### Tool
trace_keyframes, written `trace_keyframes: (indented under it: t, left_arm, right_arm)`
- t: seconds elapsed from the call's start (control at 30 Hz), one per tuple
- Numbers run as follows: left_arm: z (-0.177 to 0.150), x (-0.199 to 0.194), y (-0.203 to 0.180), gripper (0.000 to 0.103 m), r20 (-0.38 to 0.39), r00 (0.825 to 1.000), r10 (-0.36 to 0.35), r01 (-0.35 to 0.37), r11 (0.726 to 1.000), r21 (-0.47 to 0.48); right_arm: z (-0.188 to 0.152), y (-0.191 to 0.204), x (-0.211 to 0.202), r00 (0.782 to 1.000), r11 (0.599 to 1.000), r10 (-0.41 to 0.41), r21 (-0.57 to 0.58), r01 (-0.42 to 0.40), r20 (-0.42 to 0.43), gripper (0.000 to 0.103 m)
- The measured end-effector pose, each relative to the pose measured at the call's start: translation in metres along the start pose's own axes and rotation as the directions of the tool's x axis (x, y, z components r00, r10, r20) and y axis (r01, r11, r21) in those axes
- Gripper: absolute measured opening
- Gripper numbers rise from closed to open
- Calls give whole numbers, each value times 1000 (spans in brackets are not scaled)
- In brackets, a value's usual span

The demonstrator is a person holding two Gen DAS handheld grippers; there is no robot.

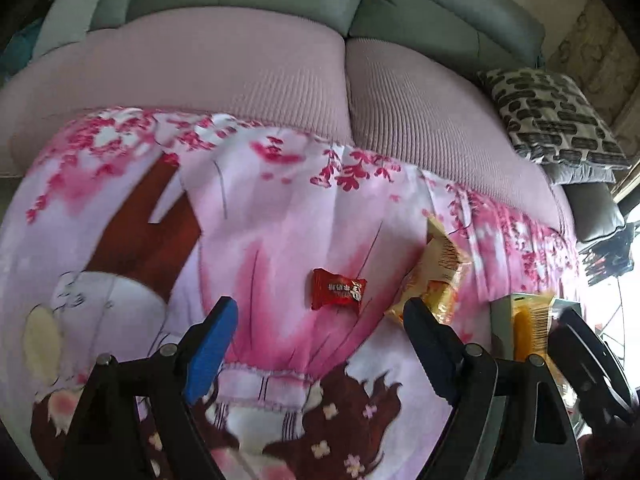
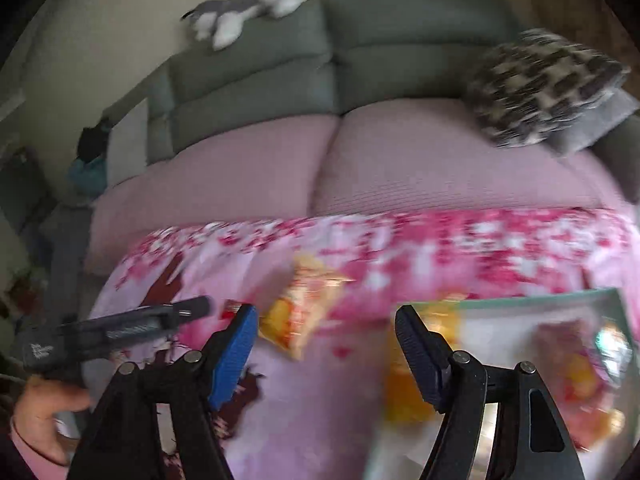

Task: Organize snacks
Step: 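Grasp the small red candy with the left tool while the right grasps the yellow-orange bag, then carry the red candy into the tray with the left tool while the right carries the yellow-orange bag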

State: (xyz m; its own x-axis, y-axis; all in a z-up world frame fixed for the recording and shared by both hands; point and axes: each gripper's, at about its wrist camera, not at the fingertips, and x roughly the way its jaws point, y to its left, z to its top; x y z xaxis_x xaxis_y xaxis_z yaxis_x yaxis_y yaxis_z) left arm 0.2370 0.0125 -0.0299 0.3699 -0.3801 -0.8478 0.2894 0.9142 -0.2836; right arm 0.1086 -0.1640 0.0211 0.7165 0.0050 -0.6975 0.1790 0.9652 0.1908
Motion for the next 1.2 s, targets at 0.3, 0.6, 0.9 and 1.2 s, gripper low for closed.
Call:
trace_keyframes:
  t: [0.3, 0.6, 0.9, 1.2]
  left_arm:
    - [1, 34, -13, 71, 6, 1000, -4, 4, 994, 112]
    - [-2, 43, -20, 34, 45, 996, 80, -87, 981, 174]
    - [-11, 28, -10, 24, 95, 994, 58, -70, 990, 123]
    - [-38, -32, -12, 24, 185, 983, 2, -13, 998, 59]
  right_arm:
    - [12, -11, 73, 989, 980, 105, 181, -85, -105, 74]
    - [11, -2, 116, 978, 982, 81, 182, -45, -194, 75]
    - [6, -8, 109, 980, 978, 100, 197, -65, -170, 37]
    - [1, -15, 41, 985, 966, 158, 219, -140, -64, 36]
